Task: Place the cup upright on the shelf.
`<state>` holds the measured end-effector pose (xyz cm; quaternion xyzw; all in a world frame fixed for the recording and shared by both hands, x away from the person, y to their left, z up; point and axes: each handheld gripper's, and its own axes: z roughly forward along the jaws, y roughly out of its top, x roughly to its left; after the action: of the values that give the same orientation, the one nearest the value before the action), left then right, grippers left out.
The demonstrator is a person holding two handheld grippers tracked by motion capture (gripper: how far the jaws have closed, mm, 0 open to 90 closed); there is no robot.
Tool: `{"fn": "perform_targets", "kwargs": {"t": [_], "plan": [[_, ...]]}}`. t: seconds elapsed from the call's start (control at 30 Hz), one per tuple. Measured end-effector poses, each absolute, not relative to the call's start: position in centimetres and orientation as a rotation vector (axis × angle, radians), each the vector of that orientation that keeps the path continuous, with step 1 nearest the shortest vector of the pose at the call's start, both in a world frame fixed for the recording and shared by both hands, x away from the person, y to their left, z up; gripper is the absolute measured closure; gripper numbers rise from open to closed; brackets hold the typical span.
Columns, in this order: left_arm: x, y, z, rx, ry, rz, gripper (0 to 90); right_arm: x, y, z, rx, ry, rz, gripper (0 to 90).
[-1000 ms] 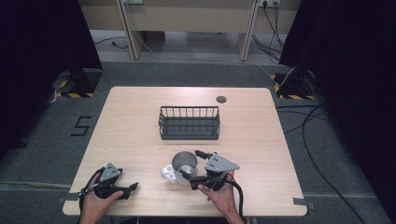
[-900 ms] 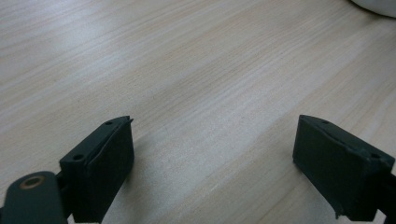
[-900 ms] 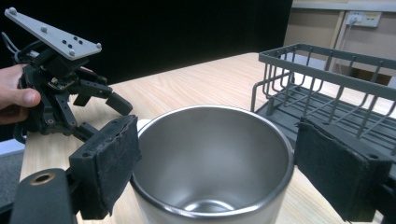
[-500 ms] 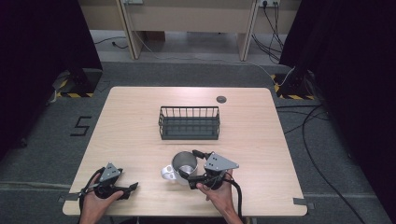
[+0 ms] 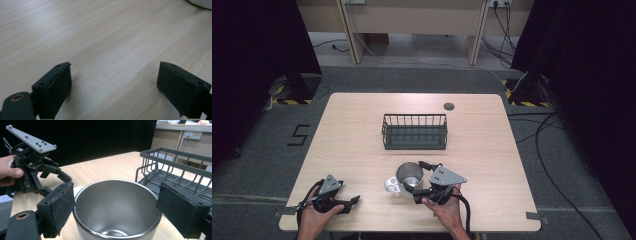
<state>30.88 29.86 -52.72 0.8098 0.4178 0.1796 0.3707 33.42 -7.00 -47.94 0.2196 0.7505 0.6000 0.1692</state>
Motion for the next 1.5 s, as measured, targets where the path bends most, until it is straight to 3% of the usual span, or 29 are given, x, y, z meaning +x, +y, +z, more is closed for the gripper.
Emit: {"fn": "perform_targets", "kwargs": {"t": [0.43,0.67,1.1,1.4,1.5], "plan": [[30.9,29.9,-52.7,2.077,1.071,0.46,11.8,32.8,-7.7,-48.3,0.656,2.12,1.696,13.7],[30.9,29.9,-52.7,2.077,1.071,0.46,11.7,33.5,-6.8,-48.8,0.658,2.123,1.703,5.3],[30.9,29.9,-52.7,2.077,1.071,0.46,11.8,34.8,-5.5,-49.3,0.672,2.119,1.746,0.7],[30.9,29.9,-52.7,2.077,1.071,0.46,11.8,35.4,-4.8,-49.8,0.685,2.123,1.782,0.7],[30.9,29.9,-52.7,2.077,1.071,0.46,11.8,35.6,-4.7,-49.9,0.665,2.127,1.816,4.9]]}}
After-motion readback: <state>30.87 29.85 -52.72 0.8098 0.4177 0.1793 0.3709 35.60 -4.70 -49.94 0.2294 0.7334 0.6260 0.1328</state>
